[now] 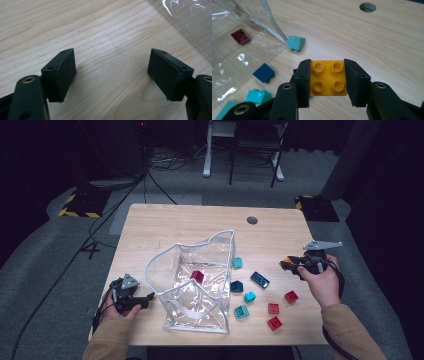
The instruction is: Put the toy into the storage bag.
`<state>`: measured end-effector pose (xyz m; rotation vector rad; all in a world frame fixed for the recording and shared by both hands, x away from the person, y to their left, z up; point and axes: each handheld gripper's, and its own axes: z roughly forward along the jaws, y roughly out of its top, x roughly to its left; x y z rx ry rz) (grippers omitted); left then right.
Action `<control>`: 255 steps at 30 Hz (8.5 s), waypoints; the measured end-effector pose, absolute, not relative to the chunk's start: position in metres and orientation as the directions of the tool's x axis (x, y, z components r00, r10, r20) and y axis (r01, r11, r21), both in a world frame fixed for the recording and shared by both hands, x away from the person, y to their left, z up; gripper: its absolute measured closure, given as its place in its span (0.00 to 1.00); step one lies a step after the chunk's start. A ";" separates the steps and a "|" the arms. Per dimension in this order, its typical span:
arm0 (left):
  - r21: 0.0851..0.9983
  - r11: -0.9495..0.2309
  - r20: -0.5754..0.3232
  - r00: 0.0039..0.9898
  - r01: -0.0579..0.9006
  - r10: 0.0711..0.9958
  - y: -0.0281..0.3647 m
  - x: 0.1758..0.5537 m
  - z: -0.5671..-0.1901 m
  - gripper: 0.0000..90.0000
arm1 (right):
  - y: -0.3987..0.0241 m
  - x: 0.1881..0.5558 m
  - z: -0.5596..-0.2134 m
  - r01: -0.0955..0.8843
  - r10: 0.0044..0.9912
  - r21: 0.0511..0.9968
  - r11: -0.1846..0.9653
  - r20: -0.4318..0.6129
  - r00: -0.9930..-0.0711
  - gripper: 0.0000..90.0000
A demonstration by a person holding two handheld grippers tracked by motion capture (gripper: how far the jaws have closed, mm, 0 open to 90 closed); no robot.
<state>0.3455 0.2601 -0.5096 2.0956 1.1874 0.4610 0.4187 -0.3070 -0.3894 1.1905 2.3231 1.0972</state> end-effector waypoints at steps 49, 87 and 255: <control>0.703 -0.359 -0.022 0.523 0.614 0.852 0.260 0.346 -0.510 0.25 | -0.175 0.409 -0.272 0.310 0.550 0.875 0.373 0.061 -0.833 0.66; 0.703 -0.356 -0.029 0.525 0.615 0.850 0.260 0.346 -0.509 0.25 | -0.063 0.403 -0.299 0.271 0.349 0.840 0.470 0.106 -0.931 0.66; 0.693 -0.381 -0.027 0.551 0.612 0.834 0.263 0.345 -0.510 0.17 | -0.309 0.373 -0.367 0.495 0.780 0.785 0.374 0.023 -0.626 0.66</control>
